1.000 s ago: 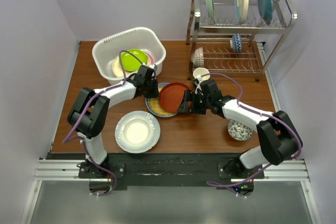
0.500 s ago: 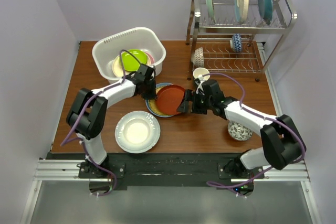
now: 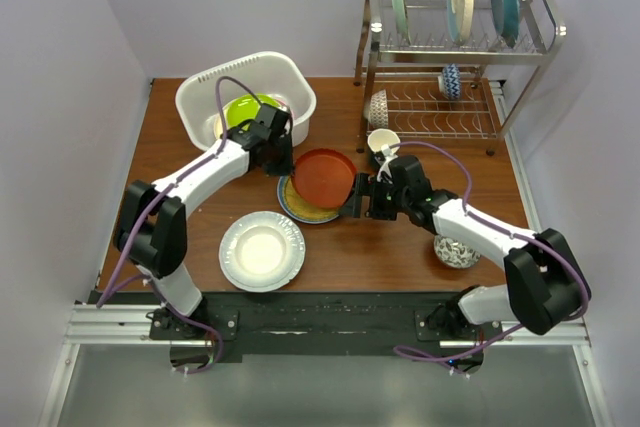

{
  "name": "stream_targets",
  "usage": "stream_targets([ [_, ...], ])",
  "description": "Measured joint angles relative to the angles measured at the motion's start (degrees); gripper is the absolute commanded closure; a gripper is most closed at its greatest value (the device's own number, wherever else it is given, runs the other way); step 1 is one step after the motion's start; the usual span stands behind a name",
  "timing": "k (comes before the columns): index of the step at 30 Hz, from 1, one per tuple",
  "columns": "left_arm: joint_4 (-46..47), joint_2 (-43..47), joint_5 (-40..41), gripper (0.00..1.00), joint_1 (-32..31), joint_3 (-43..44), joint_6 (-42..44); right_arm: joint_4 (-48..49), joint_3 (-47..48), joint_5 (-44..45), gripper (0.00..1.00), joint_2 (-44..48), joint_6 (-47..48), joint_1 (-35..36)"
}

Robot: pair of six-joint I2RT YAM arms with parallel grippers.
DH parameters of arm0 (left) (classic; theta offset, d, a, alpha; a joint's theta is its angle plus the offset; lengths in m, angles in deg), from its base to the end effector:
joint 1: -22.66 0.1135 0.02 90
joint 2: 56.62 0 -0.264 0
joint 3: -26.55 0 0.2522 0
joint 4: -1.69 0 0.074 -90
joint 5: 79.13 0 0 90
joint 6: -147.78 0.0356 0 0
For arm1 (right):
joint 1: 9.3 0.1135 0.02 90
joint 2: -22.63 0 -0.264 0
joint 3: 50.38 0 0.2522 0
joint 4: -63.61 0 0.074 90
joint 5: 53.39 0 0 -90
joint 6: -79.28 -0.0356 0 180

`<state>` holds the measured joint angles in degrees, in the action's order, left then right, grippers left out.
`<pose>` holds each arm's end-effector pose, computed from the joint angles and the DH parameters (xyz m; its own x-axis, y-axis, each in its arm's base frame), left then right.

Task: Place the plates into the plastic bin on the countertop
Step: Pick up the plate at the center of the board, then place the plate in the plastic bin.

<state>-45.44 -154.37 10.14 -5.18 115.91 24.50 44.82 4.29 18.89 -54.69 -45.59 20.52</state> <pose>0.3244 -0.1719 0.2479 -0.8691 -0.1615 -0.4675 -0.0043 0.9476 -0.3194 0.2338 0.1465 0.2025 -0.8551 0.1376 -0.4999 -0.2228 0.7731 0.5939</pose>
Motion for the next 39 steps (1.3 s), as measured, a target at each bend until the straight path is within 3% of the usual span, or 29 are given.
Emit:
stream_targets([
  [18, -9.7, 8.5, 5.6, 1.00, 1.3, 10.1, 1.4, -1.1, -0.2, 1.4, 0.08, -0.3, -0.1, 0.0],
  [30, -11.4, 9.5, 2.6, 1.00, 13.3, 10.8, 2.9, -1.1, -0.2, 1.7, 0.08, -0.3, -0.1, 0.0],
  [39, -11.5, 7.6, -0.8, 1.00, 17.7, 14.8, 3.1, -0.8, -0.7, 1.7, 0.07, -0.3, -0.1, 0.0],
])
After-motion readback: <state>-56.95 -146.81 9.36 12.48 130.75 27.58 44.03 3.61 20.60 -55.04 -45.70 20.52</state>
